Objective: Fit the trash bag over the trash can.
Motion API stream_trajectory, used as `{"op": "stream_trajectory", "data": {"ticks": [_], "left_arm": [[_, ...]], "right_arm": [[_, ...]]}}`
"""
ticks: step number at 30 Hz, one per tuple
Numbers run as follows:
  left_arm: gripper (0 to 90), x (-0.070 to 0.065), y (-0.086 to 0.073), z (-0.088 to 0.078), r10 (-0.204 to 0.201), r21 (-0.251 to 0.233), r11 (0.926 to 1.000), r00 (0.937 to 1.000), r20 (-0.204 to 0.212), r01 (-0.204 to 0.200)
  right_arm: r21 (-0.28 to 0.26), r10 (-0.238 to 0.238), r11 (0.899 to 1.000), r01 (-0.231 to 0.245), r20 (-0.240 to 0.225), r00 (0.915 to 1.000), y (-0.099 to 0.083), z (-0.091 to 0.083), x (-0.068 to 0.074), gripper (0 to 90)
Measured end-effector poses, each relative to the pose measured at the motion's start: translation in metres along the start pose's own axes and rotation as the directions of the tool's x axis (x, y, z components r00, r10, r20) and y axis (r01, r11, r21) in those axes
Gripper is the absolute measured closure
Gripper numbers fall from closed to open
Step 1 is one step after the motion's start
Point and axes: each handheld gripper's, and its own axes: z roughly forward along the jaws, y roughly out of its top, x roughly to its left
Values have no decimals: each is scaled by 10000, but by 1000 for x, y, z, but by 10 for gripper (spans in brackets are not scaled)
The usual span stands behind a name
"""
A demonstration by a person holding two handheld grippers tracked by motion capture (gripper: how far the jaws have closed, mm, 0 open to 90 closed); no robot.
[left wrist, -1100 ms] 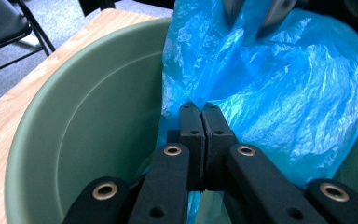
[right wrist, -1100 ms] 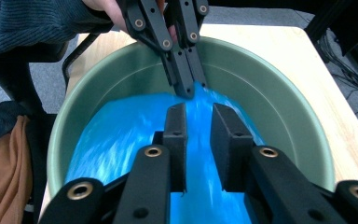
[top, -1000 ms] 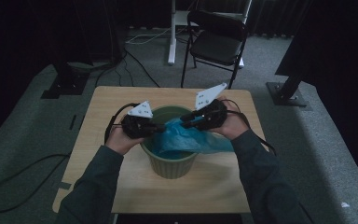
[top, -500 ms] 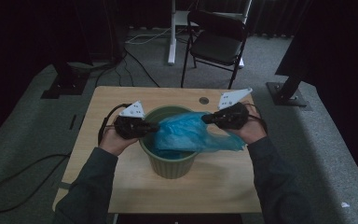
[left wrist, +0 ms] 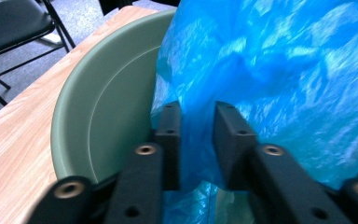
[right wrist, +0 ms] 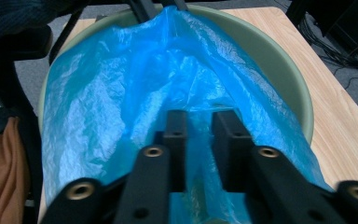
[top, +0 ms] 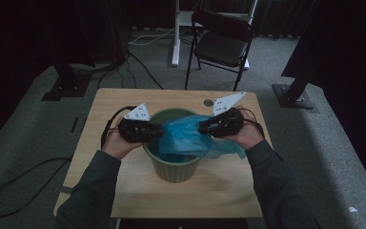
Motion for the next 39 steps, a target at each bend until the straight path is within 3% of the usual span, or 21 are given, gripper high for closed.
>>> {"op": "stream_trajectory", "data": {"ticks": [5,12,23,28,31,35,39], "left_arm": [[590,2,-2,-13,-105,-376,9992,9999,-29,103],[548,3,4,-24,-126,-772,9969,9999,-53,122],[535,-7,32,-3,357,-952,9950,9979,544,-304],[538,-17,45,12,714,-728,9952,9946,753,-659],[636,-20,47,20,919,-362,9953,9940,589,-899],[846,-21,43,20,1022,-422,9941,9934,528,-1000],[894,-19,36,14,915,-517,9946,9952,357,-896]], "right_arm": [[94,-41,9999,39,266,9996,0,0,0,892],[94,10,10000,-14,493,9988,-1,-5,-2,898],[433,-241,9988,221,465,9986,8,14,3,899],[396,-319,9988,303,410,9986,14,18,5,899],[324,-385,9988,373,368,9986,17,17,6,898],[467,-414,9981,392,481,9980,14,15,6,899],[546,-309,9981,271,691,9971,7,10,3,898]]}}
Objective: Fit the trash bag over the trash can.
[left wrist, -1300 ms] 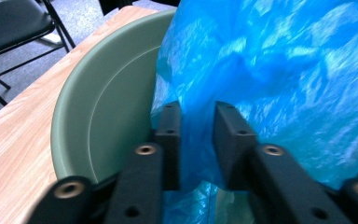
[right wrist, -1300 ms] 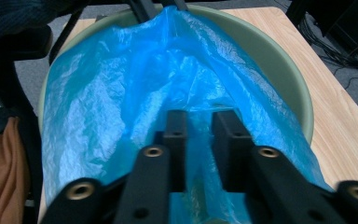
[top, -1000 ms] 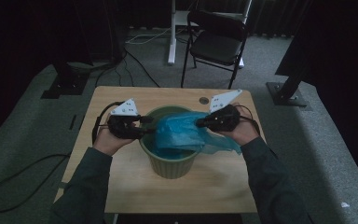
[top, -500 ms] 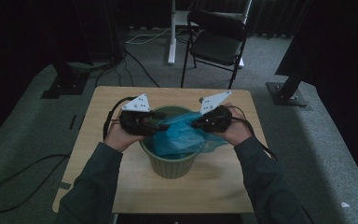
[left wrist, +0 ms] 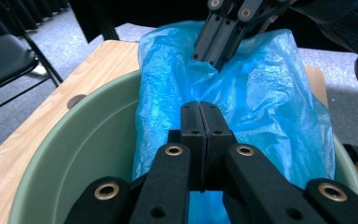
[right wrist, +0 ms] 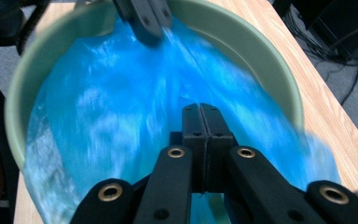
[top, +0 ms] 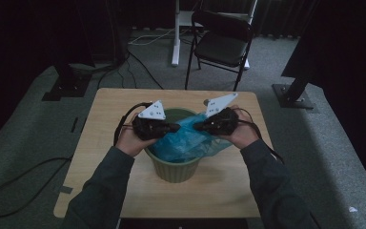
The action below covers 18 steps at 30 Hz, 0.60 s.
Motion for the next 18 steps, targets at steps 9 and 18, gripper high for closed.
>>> {"op": "stream_trajectory", "data": {"ticks": [9,18], "left_arm": [[894,3,-17,-19,-290,-89,9996,9987,-410,286],[893,10,-39,-34,-842,-183,9964,9932,-806,830]], "right_arm": [[286,316,9991,-327,391,9987,-18,-9,-6,899],[332,603,9974,-635,881,9943,-30,-23,-12,899]]}}
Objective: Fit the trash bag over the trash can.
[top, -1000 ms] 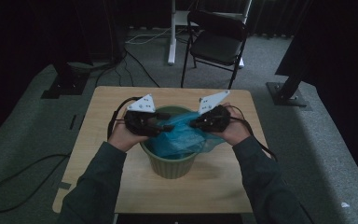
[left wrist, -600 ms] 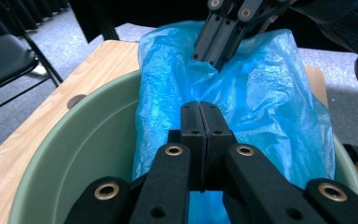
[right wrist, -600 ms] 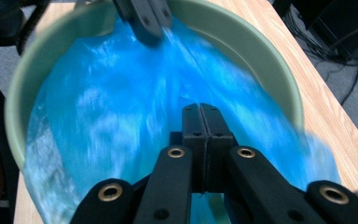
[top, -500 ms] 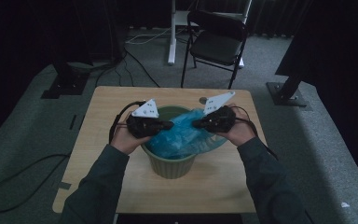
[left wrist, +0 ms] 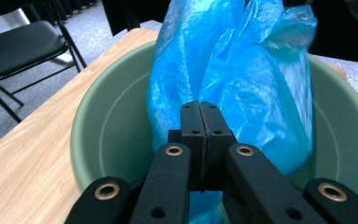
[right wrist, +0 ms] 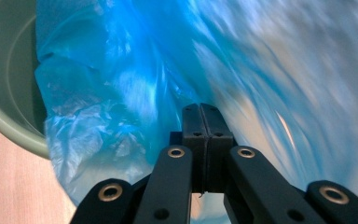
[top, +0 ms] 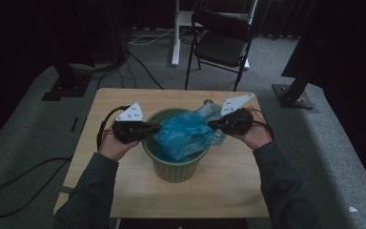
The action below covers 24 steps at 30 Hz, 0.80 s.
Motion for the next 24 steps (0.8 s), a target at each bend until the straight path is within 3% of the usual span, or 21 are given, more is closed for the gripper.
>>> {"op": "stream_trajectory", "data": {"ticks": [4,14,19,24], "left_arm": [[893,5,-8,-7,-221,-63,9997,9997,-109,220],[893,7,-15,-10,-455,-187,9988,9988,-182,451],[892,7,-15,-10,-424,-180,9990,9989,-207,420],[890,5,-14,-8,-344,-136,9993,9991,-253,340]], "right_arm": [[91,130,9999,-133,252,9996,-4,-4,-4,899],[-51,146,9999,-145,288,9995,-1,-7,-3,894],[-442,281,9987,-270,264,9993,2,-7,-4,753],[-791,385,9962,-351,421,9984,8,-8,-5,729]]}}
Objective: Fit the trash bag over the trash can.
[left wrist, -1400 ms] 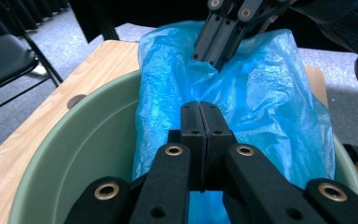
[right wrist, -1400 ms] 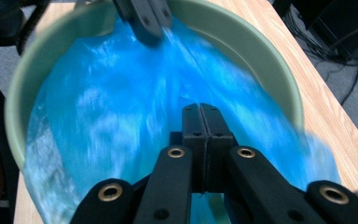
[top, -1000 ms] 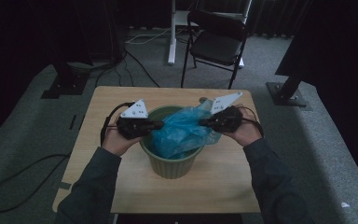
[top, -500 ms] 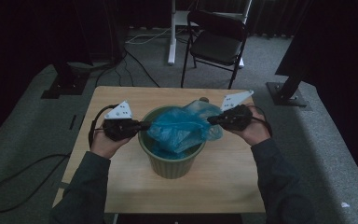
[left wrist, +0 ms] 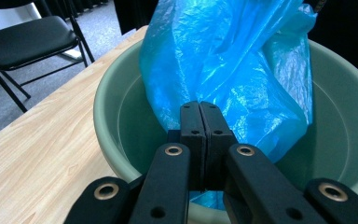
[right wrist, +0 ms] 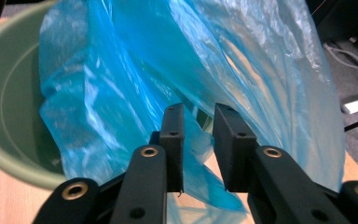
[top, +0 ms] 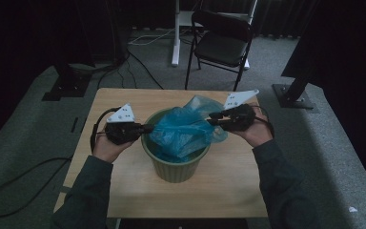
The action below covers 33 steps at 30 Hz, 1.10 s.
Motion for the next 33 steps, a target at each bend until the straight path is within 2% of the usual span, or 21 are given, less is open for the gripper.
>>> {"op": "stream_trajectory", "data": {"ticks": [3,9,15,18,20,21,24,25,33], "left_arm": [[887,-1,1,2,47,30,10000,10000,-9,-47],[881,0,3,4,7,11,10000,10000,-7,-7],[875,-2,3,6,80,80,9999,10000,3,-80],[874,-2,4,6,82,70,9999,10000,-8,-82],[871,-2,4,6,67,59,10000,10000,2,-67],[869,-2,4,6,76,59,10000,10000,-6,-76],[852,-2,4,5,111,21,9999,9999,-33,-111],[838,-3,5,5,96,-11,10000,9999,-70,-96],[700,-3,14,-2,155,-265,9995,9991,-398,-165]], "right_arm": [[-242,121,9996,-118,144,9998,3,-2,-1,699],[-837,222,9963,-217,53,9997,3,-12,-2,676],[-1242,323,9919,-269,414,9986,4,-18,-4,663],[-1253,417,9914,-380,277,9987,6,-17,-7,645],[-1009,451,9940,-434,146,9989,6,-12,-9,639],[-879,423,9953,-411,117,9990,6,-10,-9,646],[-652,323,9973,-334,-181,9993,8,-2,-9,855],[-642,263,9976,-273,-165,9995,9,-1,-8,899],[-781,98,9969,-122,-317,9994,25,0,-5,899]]}}
